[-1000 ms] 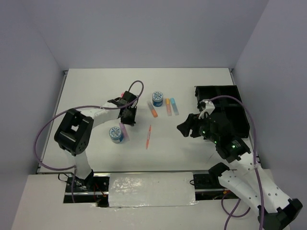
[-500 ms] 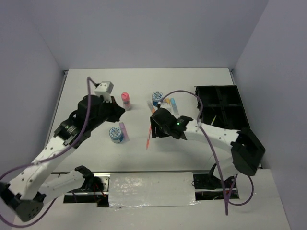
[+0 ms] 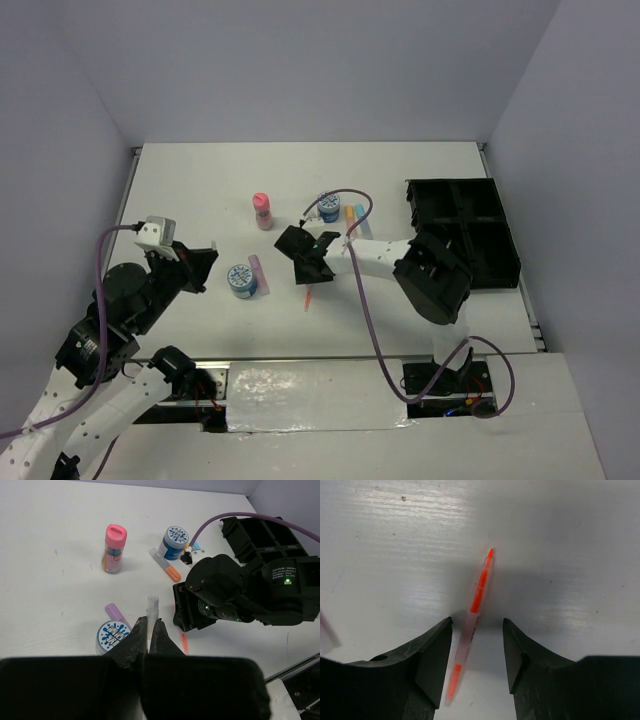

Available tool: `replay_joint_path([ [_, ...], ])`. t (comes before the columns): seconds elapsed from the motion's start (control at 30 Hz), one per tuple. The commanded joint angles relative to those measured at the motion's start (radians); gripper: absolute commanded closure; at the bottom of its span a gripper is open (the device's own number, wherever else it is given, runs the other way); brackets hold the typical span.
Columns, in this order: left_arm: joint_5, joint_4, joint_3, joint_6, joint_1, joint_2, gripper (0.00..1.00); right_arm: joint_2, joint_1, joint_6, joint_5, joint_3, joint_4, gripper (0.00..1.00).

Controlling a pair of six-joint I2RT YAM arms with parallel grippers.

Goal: Sort the stationery into containers
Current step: Pick up the pen from the center of the board.

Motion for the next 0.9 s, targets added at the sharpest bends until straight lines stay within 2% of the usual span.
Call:
replay_joint_path([
  [0.0,0.001,0.018,0.001,0.029,0.004,-0.012,1.00,0.031,0.010,0.026,0.044,0.051,-0.038,0.48],
  [0.1,0.005,0.013,0.001,0.029,0.004,-0.002,1.00,0.027,0.010,0.025,0.021,0.008,-0.001,0.61],
  [0.17,-0.001,0.009,0.004,0.026,0.004,0.009,1.00,0.025,0.010,0.025,-0.004,-0.021,0.024,0.63],
  [0.27,-0.016,0.001,0.004,0.021,0.004,0.011,1.00,0.012,0.010,0.013,-0.059,-0.072,0.079,0.72],
  [0.3,-0.019,0.001,0.005,0.018,0.004,0.009,1.00,0.005,0.010,0.011,-0.076,-0.087,0.094,0.86],
  [0.37,-0.036,0.000,0.004,0.004,0.004,0.001,1.00,-0.024,0.010,0.007,-0.105,-0.124,0.139,1.00],
  [0.43,-0.039,0.001,0.001,-0.014,0.006,0.000,1.00,-0.085,0.013,-0.021,-0.145,-0.180,0.188,1.00],
  [0.57,-0.020,0.015,-0.020,-0.055,0.004,0.012,1.00,-0.269,0.030,-0.119,-0.237,-0.315,0.416,1.00],
  [0.67,0.129,0.116,-0.083,-0.112,0.004,0.014,1.00,-0.434,0.052,-0.202,-0.376,-0.438,0.588,1.00],
  [0.73,0.232,0.234,-0.114,-0.208,0.004,0.023,1.00,-0.551,0.065,-0.224,-0.490,-0.524,0.695,1.00],
  [0.8,0.356,0.384,-0.162,-0.287,0.004,0.038,1.00,-0.625,0.081,-0.216,-0.521,-0.588,0.743,1.00],
  [0.87,0.421,0.490,-0.207,-0.333,0.004,0.067,1.00,-0.735,0.107,-0.202,-0.521,-0.619,0.792,1.00],
])
